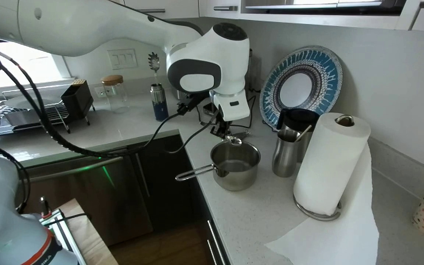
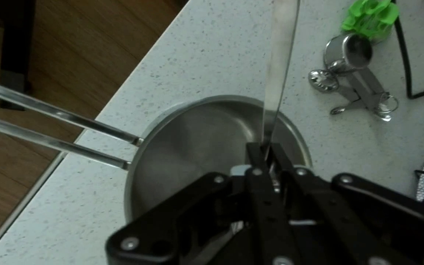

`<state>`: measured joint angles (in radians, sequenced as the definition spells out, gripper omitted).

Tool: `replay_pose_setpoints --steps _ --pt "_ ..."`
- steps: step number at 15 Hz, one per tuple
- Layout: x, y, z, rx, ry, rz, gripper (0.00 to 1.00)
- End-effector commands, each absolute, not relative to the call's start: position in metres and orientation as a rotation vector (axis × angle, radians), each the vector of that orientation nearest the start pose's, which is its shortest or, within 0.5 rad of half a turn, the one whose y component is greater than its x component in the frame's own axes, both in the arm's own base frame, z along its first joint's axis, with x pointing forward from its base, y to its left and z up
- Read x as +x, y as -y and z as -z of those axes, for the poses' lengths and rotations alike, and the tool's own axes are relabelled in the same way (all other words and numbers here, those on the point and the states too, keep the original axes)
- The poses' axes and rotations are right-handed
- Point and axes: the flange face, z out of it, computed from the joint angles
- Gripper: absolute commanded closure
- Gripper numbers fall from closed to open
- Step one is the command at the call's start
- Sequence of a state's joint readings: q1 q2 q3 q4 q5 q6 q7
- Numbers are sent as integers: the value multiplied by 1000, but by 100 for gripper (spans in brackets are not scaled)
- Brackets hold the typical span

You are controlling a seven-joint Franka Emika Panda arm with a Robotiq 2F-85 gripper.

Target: Put the silver spoon in the silver pot

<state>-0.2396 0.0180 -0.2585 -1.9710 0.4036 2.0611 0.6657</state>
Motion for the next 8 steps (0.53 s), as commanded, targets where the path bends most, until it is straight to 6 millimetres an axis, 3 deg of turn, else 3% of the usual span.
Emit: replay_pose_setpoints --steps 1,4,8 --pt "513 275 -445 -2115 -1788 -58 98" --pt "522 287 -424 -1976 -1808 -33 98" --pt "540 288 -400 -1899 -1822 -109 98"
